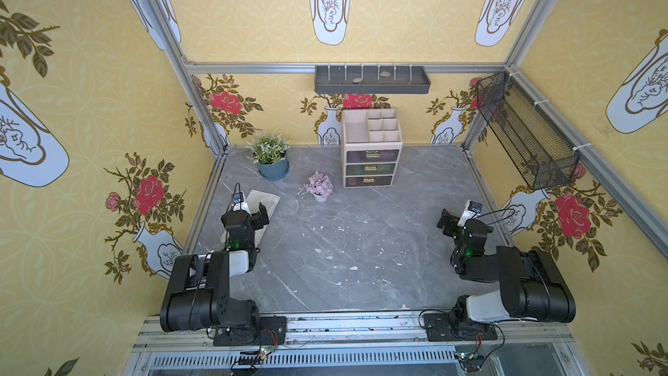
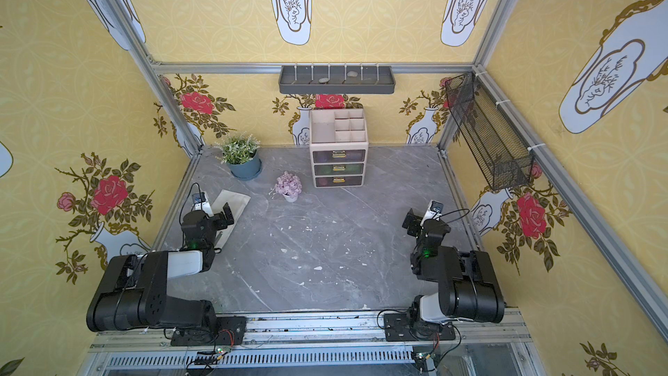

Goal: Sort the rolls of trash bags by color and place them into the drawer
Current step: Reset both arms

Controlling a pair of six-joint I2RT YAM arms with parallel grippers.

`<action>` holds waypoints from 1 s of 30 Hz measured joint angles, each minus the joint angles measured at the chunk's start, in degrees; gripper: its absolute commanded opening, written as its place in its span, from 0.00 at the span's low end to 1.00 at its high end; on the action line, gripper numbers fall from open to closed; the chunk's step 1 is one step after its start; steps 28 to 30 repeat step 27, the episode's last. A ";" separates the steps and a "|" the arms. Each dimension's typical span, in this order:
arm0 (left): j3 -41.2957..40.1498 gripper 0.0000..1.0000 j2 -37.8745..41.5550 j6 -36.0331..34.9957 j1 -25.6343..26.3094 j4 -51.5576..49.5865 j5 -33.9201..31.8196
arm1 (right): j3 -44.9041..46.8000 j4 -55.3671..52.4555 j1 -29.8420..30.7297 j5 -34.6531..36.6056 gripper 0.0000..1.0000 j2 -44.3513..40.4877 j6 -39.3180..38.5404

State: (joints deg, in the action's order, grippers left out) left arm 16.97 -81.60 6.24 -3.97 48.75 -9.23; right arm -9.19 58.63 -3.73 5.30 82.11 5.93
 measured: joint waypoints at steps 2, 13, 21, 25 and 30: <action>0.00 0.99 0.00 -0.02 0.00 -0.02 0.28 | 0.00 0.00 0.00 0.02 0.97 0.00 0.00; 0.22 0.99 0.00 -0.22 0.00 -0.37 1.88 | 0.00 0.00 0.00 0.20 0.97 0.00 0.00; 0.22 0.99 0.00 -0.26 -0.02 -0.37 2.45 | 0.00 0.00 0.07 0.33 0.97 0.00 0.00; 0.66 0.99 -0.02 -0.87 -0.55 -0.76 5.46 | 0.00 0.00 0.09 0.37 0.97 0.00 0.00; 0.74 0.99 -0.02 -0.92 -0.94 -0.76 5.86 | 0.00 0.00 0.09 0.37 0.97 0.00 0.00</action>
